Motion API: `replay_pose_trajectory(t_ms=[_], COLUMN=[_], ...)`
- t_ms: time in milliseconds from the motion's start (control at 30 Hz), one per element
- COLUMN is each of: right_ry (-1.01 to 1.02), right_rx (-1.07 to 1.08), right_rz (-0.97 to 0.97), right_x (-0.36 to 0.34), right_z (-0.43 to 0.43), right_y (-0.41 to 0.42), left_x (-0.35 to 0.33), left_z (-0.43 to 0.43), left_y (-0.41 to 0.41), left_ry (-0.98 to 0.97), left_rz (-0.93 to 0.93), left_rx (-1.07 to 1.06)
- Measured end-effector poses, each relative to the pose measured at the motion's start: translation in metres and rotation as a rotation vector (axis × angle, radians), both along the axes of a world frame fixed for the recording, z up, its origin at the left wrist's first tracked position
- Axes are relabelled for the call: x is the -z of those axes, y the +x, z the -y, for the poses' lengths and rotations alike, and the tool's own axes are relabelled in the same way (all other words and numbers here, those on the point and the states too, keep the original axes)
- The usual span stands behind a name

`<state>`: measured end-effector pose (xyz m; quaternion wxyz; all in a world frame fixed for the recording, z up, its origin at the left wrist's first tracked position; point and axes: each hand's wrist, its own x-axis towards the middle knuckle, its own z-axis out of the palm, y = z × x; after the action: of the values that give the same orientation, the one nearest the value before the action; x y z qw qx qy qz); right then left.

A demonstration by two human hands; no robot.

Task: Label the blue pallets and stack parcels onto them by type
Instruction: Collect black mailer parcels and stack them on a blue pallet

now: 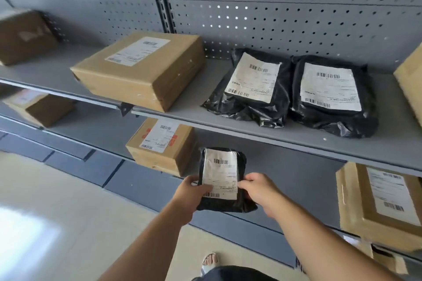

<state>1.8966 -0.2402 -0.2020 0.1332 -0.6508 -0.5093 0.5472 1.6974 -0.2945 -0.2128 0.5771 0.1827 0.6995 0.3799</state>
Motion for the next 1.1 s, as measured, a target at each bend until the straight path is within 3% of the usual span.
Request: replay_pose_trajectory(t_ms=[267, 500, 700, 1100], right_ry=[-0.019, 0.077, -0.118, -0.185], right_rx=[-0.263, -0.414, -0.516, -0.699], right_rz=[-0.111, -0.135, -0.272, -0.39], right_x=[-0.016, -0.031, -0.038, -0.069], right_z=[0.015, 0.034, 0.064, 0.126], right_y=[-0.06, -0.175, -0.301, -0.504], left_x=[-0.016, -0.025, -0.039, -0.066], left_z=[0.074, 0.134, 0.184, 0.266], left_y=[-0.049, -0.13, -0.22, -0.372], left_ry=[0.095, 0.172, 0.257, 0.372], left_rz=[0.117, 0.205, 0.214, 0.162], left_rx=[-0.339, -0.625, -0.773, -1.011])
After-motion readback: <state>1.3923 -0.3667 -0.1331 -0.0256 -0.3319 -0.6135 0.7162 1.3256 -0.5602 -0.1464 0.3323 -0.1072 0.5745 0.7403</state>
